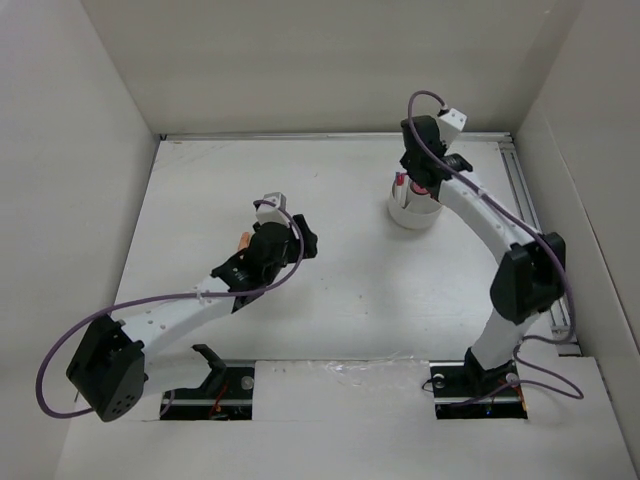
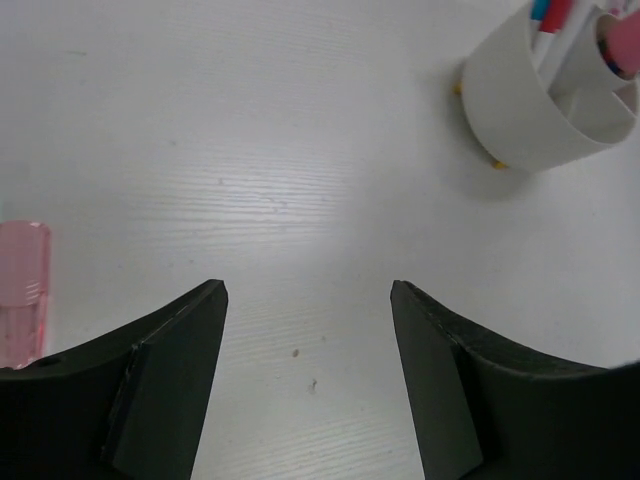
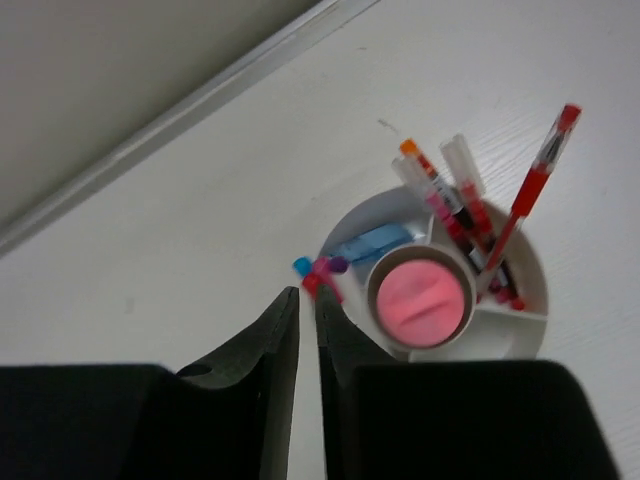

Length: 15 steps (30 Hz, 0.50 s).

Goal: Sort the stationery into containers
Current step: Place the stationery in the storage box, then pick up the stationery from the center of the board.

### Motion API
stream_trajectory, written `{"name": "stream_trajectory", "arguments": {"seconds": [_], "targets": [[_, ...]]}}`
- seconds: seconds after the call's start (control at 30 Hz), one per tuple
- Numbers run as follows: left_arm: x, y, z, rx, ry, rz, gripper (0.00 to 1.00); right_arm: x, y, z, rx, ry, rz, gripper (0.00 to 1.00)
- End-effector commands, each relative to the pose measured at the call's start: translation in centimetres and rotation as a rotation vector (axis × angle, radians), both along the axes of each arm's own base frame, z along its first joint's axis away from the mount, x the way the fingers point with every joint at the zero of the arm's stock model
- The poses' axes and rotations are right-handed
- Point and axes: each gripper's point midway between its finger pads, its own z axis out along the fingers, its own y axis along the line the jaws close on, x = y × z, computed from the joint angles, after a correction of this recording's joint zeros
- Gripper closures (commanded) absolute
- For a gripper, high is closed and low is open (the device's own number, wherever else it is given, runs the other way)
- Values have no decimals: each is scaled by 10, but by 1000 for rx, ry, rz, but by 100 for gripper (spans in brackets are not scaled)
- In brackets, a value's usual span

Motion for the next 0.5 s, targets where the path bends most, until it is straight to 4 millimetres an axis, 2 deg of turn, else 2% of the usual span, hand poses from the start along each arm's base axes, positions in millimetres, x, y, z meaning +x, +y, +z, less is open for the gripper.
{"name": "stream_trajectory", "arguments": {"seconds": [0.0,0.03,0.07,0.1,0.13,0.23,0.27,0.3,0.37,0.4,0.47], "targets": [[11,34,4,20,39,187,38,-26,43,44,177,-147,109,85],[12,42,0,26,55,217,38,-35,48,32,177,-144,124,93],[10,46,-4,34,71,236,38,-45,54,45,209,-178,148,100],[7,56,-11,66,95,274,38,-52,60,46,216,-190,166,100],[5,59,-15,73,109,293,38,-62,76,46,241,-193,208,100],[-1,75,-28,97,137,368,39,-85,97,43,280,-204,269,100],[-3,76,-31,102,150,374,39,-96,108,32,276,-185,303,100],[-4,79,-32,98,156,396,39,-101,114,32,291,-190,314,100],[-9,85,-49,147,205,418,39,-112,127,29,309,-183,352,91],[-10,88,-54,164,217,432,39,-116,132,25,320,-172,363,81],[-14,94,-68,207,261,462,39,-119,135,20,325,-163,368,72]]}}
